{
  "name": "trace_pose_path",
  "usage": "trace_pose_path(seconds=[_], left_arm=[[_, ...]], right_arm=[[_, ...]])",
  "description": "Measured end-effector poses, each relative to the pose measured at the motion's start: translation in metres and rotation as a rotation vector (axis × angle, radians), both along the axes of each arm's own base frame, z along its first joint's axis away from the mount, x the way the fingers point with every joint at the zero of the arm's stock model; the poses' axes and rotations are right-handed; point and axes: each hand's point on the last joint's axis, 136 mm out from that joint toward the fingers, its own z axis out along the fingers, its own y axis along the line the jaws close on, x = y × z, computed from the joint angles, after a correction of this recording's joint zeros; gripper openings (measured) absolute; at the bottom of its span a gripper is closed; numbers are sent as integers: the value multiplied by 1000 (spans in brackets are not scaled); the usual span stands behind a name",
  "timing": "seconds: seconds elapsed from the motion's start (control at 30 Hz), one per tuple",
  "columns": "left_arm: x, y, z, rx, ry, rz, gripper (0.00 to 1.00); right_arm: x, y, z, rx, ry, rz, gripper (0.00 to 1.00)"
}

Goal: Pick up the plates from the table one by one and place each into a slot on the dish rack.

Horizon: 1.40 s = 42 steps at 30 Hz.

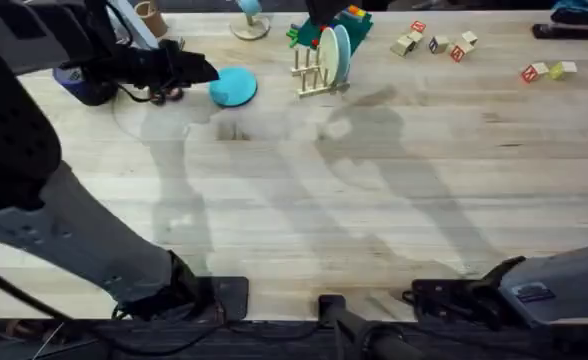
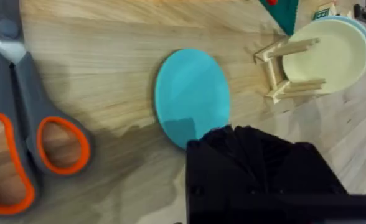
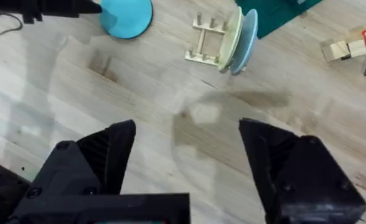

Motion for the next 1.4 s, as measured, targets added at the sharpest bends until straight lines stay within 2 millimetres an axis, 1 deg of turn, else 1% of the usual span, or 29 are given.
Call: trace_pose_path(seconds=[0.17,0.37,0.63,1.0,1.2,1.4], left_arm=[[6,2,-17,-6,9,0,39],[13,4,-32,-34,9,5,39],[13,5,-51,-65,55,20,39],[14,5,-52,-89,75,36,39],[14,5,-57,-116,98,38,39],[15,5,-57,-119,99,39,39]], right_arm=[[0,0,0,0,0,0,995],[0,0,0,0,0,0,996],[0,0,0,0,0,0,995],[0,0,0,0,0,0,995],[0,0,0,0,0,0,995],[0,0,0,0,0,0,995]])
